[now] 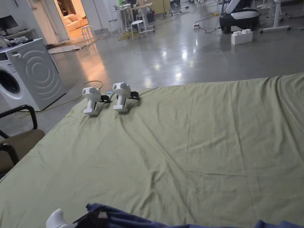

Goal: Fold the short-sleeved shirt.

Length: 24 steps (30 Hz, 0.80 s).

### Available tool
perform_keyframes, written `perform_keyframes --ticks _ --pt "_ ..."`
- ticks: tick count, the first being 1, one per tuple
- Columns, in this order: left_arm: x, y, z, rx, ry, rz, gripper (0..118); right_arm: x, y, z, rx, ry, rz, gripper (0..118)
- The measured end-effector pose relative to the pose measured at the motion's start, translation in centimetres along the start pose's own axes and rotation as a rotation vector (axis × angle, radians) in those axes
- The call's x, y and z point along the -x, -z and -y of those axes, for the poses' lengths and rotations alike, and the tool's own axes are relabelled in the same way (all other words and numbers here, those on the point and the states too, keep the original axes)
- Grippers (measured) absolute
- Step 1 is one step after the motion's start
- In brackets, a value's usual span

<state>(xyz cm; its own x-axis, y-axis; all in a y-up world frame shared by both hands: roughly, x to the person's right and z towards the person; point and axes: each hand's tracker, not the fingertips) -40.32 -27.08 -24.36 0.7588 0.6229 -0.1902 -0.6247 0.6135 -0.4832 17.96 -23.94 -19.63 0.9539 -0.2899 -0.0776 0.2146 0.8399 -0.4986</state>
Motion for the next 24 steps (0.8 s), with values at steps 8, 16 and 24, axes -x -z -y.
perform_keyframes --ticks 8,16,24 --pt "-12.1 11.2 12.1 0.308 0.261 0.158 11 0.1 -1.8 0.6 -0.009 -0.023 0.011 3" --pt "-13.7 16.8 18.9 0.474 0.319 0.12 100 -4.6 -5.5 2.2 -0.022 0.015 0.177 3" --pt "-11.4 11.2 12.7 0.261 0.237 0.162 72 -8.0 -6.0 3.7 0.006 0.144 0.183 3"
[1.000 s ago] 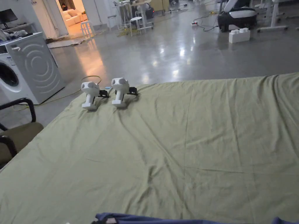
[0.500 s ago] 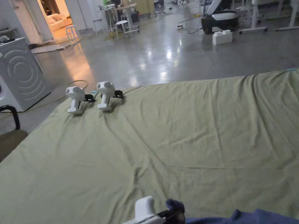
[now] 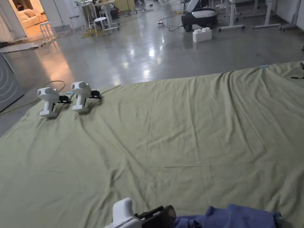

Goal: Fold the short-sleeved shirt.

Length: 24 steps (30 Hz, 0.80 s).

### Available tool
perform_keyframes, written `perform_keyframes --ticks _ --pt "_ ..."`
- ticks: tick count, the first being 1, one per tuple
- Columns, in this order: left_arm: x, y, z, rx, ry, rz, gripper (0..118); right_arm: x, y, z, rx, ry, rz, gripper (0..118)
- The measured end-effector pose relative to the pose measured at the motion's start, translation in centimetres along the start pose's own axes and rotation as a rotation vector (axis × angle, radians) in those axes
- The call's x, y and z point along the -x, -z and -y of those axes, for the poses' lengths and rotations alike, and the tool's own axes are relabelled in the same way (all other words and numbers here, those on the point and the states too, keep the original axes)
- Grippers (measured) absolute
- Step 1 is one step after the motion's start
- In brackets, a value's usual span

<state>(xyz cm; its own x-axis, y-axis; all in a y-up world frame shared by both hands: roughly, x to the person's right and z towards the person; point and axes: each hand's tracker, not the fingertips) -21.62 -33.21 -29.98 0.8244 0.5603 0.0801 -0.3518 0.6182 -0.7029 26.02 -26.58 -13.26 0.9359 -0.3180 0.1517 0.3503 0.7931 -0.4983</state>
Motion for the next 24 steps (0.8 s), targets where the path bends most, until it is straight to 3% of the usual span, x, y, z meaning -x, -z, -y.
perform_keyframes --ticks 1,2,3,7,9,13,18,19,20,21,22,24 --pt "0.1 0.6 0.1 0.043 -0.01 -0.014 50 0.0 0.1 0.1 0.008 0.006 -0.001 3" --pt "0.4 1.7 0.6 0.086 -0.019 -0.022 21 -0.1 0.1 0.2 0.016 0.013 -0.005 3" --pt "0.5 2.8 1.6 0.143 -0.015 -0.013 8 0.0 0.1 0.3 0.022 0.02 -0.011 3" --pt "0.2 8.2 5.5 0.272 -0.072 0.056 7 0.8 -0.5 0.4 0.028 0.017 -0.017 3" --pt "-0.3 10.0 7.0 0.291 0.006 0.002 6 1.1 -0.6 0.5 0.036 0.013 -0.016 3" --pt "-0.6 7.9 5.2 0.267 0.006 0.031 4 1.9 0.0 0.9 0.074 -0.019 -0.02 3" --pt "3.9 -0.7 1.4 -0.007 -0.189 0.103 6 3.3 1.5 1.1 0.1 -0.032 -0.074 3" --pt "5.5 -2.4 0.8 -0.054 -0.241 0.091 17 3.6 1.8 1.1 0.106 -0.031 -0.092 3" --pt "7.1 -3.6 0.3 -0.078 -0.288 0.083 48 3.8 2.2 1.2 0.113 -0.032 -0.11 3" --pt "9.7 -4.3 -0.1 -0.049 -0.332 0.074 93 4.1 2.5 1.2 0.119 -0.033 -0.125 3" --pt "11.4 -4.9 0.0 -0.066 -0.376 0.073 100 4.3 2.7 1.3 0.122 -0.033 -0.137 3" --pt "14.0 -5.7 0.3 -0.068 -0.459 0.074 100 5.0 3.0 1.2 0.136 -0.037 -0.165 3"
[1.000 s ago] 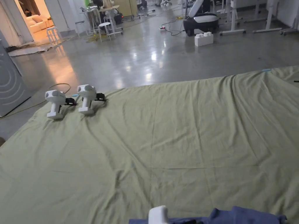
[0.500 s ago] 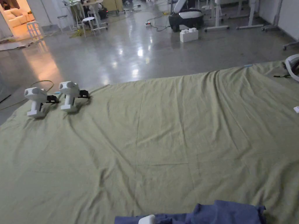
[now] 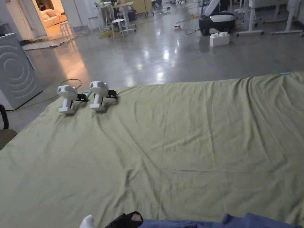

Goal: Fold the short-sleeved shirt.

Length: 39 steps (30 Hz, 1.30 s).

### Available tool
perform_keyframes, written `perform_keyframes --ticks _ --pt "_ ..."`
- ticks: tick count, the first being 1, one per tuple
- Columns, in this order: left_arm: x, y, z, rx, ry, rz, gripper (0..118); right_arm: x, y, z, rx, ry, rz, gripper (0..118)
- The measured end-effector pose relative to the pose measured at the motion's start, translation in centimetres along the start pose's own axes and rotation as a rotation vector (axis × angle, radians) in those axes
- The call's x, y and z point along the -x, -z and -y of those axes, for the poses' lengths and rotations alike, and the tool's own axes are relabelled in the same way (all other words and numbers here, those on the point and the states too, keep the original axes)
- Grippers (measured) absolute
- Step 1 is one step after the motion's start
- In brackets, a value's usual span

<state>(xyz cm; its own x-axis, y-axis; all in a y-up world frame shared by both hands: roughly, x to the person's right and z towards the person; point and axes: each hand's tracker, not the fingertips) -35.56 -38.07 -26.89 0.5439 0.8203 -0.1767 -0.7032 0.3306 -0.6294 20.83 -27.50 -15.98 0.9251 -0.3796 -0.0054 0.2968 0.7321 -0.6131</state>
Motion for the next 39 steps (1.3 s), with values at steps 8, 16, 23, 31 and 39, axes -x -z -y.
perform_keyframes --ticks 8,16,23,31,39 --pt "2.8 7.0 3.6 0.19 -0.097 0.118 70 0.6 -0.7 -0.1 0.012 -0.025 0.029 3" --pt "0.2 4.0 3.6 0.117 -0.165 0.103 17 -0.2 -1.6 -0.2 0.002 -0.009 0.075 3" --pt "-7.6 -4.5 -2.0 0.043 0.308 -0.144 17 0.2 -0.3 -0.5 -0.003 -0.015 0.039 3" --pt "-15.8 7.1 7.3 0.202 0.636 -0.103 17 0.7 -0.9 0.3 -0.002 -0.015 0.02 3" --pt "-15.7 14.7 13.9 0.41 0.646 -0.12 82 -1.8 -3.9 1.4 -0.038 0.083 0.084 3"
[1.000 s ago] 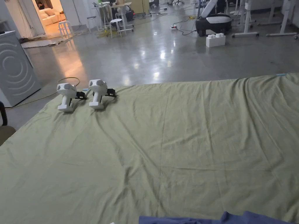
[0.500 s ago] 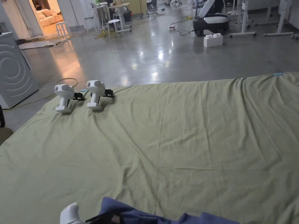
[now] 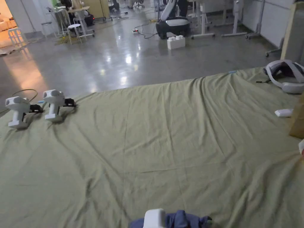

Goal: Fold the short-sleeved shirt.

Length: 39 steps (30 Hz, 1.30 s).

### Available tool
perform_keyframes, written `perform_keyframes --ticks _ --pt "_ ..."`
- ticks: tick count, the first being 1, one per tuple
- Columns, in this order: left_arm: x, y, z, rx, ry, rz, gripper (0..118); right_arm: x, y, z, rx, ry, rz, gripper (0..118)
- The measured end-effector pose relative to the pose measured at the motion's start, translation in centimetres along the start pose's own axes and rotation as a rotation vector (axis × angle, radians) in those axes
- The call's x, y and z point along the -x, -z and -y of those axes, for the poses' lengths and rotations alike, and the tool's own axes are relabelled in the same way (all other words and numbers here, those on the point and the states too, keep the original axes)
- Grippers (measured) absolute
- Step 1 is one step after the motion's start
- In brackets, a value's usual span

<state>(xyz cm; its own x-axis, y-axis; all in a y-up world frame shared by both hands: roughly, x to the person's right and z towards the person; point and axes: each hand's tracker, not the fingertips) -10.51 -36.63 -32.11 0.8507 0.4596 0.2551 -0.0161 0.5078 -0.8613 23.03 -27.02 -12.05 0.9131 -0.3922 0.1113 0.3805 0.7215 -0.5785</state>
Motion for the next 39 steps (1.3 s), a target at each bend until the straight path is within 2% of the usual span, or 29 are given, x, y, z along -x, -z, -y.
perform_keyframes --ticks 3,5,7,8,9,10,11,15,17,20,23,26,27,28,29,30,31,32,33,36,37,38,39 --pt "0.4 -4.2 -0.9 -0.181 -0.073 0.158 81 -1.5 -0.5 0.7 0.016 0.013 0.014 3" --pt "1.9 -6.4 -0.5 -0.288 -0.2 0.186 81 -2.5 -0.6 1.3 0.026 0.033 0.014 3" --pt "3.6 -6.7 -0.6 -0.298 -0.376 0.234 80 -3.3 -0.8 1.8 0.045 0.052 0.018 3" --pt "4.3 -5.9 -0.4 -0.252 -0.418 0.266 76 -3.6 -0.8 1.9 0.053 0.061 0.024 3" --pt "4.6 -4.7 0.0 -0.213 -0.425 0.275 49 -3.7 -0.8 2.0 0.061 0.069 0.029 3" --pt "4.6 -3.1 0.3 -0.197 -0.429 0.247 6 -3.8 -0.9 2.1 0.065 0.074 0.035 3" --pt "4.6 -1.8 0.7 -0.189 -0.422 0.223 2 -3.8 -1.0 2.1 0.067 0.079 0.043 3" --pt "4.0 4.4 2.4 0.007 -0.393 0.262 2 -3.5 -1.9 1.9 0.044 0.102 0.042 3" --pt "3.1 5.1 2.5 0.0 -0.323 0.239 2 -3.2 -1.7 2.0 0.053 0.099 0.036 3" --pt "1.9 4.2 1.8 0.003 -0.179 0.181 2 -2.2 0.2 2.2 0.12 0.072 0.011 3" --pt "2.1 3.0 1.1 0.023 -0.226 0.193 2 0.1 3.8 2.1 0.181 0.025 -0.075 3" --pt "2.1 -1.8 1.2 -0.114 -0.224 0.255 2 3.7 8.6 1.5 0.227 -0.076 -0.144 3" --pt "2.0 -3.7 1.2 -0.18 -0.19 0.332 2 5.0 10.5 1.3 0.241 -0.086 -0.181 3" --pt "2.3 -5.6 1.7 -0.204 -0.184 0.304 2 6.3 12.5 1.1 0.261 -0.088 -0.226 3" --pt "2.7 -7.2 2.3 -0.239 -0.183 0.294 16 7.4 14.4 1.0 0.277 -0.086 -0.274 3" --pt "3.5 -9.1 3.1 -0.27 -0.2 0.277 71 8.5 16.3 1.0 0.299 -0.088 -0.31 3" --pt "4.4 -10.4 3.7 -0.29 -0.222 0.268 104 9.3 18.0 0.9 0.322 -0.079 -0.329 3" --pt "5.4 -11.0 4.1 -0.265 -0.24 0.256 114 9.8 19.6 0.9 0.346 -0.081 -0.339 3" --pt "6.5 -11.8 4.6 -0.268 -0.279 0.25 114 10.0 21.2 1.1 0.371 -0.105 -0.303 3" --pt "9.6 -12.6 5.5 -0.296 -0.391 0.212 114 10.1 24.9 2.2 0.499 -0.269 -0.057 3" --pt "10.4 -12.4 5.6 -0.28 -0.421 0.193 114 9.6 25.1 2.5 0.524 -0.247 -0.086 3" --pt "12.6 -11.3 5.6 -0.268 -0.444 0.181 114 9.4 24.4 2.1 0.476 -0.172 -0.133 3" --pt "13.3 -10.6 5.6 -0.261 -0.467 0.185 114 9.4 24.2 1.8 0.495 -0.13 -0.118 3"
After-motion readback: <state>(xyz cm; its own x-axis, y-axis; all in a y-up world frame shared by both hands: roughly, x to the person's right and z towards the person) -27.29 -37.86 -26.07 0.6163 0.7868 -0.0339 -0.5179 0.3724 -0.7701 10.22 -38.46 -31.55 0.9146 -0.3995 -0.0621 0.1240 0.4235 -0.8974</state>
